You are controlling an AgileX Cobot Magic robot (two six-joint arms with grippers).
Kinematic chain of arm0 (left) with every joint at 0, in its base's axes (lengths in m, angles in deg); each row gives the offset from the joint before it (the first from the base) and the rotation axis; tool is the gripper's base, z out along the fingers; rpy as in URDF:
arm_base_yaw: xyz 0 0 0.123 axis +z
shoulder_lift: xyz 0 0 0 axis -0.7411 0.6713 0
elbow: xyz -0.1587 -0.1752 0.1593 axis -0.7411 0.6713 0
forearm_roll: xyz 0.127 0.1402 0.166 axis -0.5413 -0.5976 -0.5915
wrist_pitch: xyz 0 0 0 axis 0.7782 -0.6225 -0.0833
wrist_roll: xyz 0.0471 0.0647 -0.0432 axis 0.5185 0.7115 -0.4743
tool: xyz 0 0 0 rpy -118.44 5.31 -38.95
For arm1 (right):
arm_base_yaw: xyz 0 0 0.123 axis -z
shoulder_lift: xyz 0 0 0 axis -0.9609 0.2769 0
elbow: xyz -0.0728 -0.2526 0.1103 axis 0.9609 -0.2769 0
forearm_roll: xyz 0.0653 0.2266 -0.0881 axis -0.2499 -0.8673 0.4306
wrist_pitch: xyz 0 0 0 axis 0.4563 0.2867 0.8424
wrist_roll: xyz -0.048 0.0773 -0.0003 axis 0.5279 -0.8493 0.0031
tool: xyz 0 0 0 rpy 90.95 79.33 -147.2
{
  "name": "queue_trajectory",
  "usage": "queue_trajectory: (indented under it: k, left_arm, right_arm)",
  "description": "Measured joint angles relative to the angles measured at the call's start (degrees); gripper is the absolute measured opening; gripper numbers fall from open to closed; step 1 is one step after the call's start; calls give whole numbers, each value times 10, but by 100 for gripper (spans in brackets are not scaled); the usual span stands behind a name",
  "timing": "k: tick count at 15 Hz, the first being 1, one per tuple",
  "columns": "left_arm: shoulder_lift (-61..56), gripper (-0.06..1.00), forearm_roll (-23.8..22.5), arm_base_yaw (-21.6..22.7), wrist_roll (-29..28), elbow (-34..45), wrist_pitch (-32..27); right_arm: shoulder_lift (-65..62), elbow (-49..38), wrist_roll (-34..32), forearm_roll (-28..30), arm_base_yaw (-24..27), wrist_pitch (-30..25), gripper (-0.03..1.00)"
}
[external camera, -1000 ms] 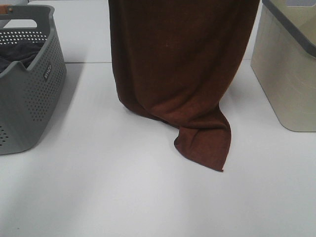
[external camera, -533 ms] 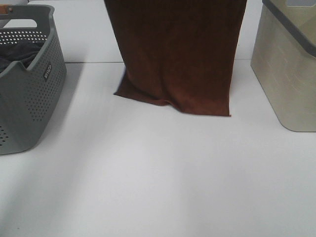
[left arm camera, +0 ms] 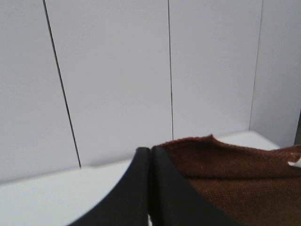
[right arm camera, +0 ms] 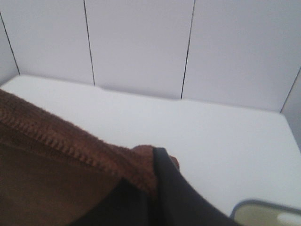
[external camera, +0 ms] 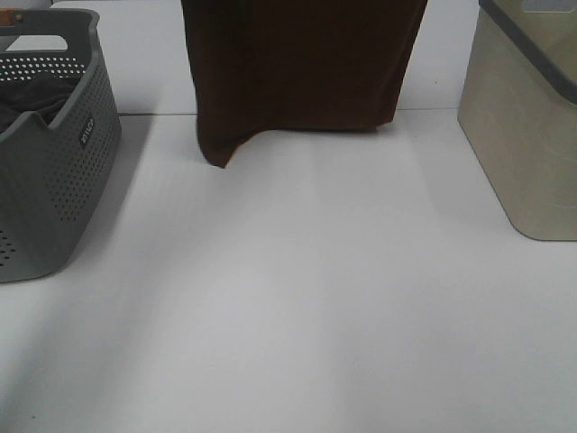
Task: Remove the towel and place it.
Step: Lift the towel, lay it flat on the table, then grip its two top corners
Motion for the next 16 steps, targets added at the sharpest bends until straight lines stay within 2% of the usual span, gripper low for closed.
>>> queue_trajectory:
  k: [2, 3, 5, 7, 8, 9, 12, 14, 16]
  left_arm:
    - [5, 0, 30, -3, 2, 21, -117]
    - [6, 0, 39, -4, 3, 26, -142]
    - [7, 0, 63, -7, 4, 30, -266]
    - [7, 0, 72, -7, 4, 30, -337]
    - [7, 0, 73, -7, 4, 30, -355]
    - [7, 0, 74, -7, 5, 30, -405]
    - [7, 0, 78, -7, 5, 30, -415]
    - [7, 0, 101, -7, 5, 30, -416]
    - [1, 0, 101, -10, 6, 40, -417]
  right_arm:
    - [1, -32, 0, -4, 1, -68, 0]
    - [1, -38, 0, -6, 1, -83, 0]
    - [1, -53, 0, -26, 1, -180, 0]
    - [1, -55, 0, -40, 1, -232, 0]
    - [1, -55, 0, -49, 1, -270, 0]
    - [1, -55, -6, -64, 1, -316, 0]
    - [1, -55, -23, -73, 1, -366, 0]
    - [1, -55, -29, -72, 1, -399, 0]
    - [1, -56, -29, -72, 1, -405, 0]
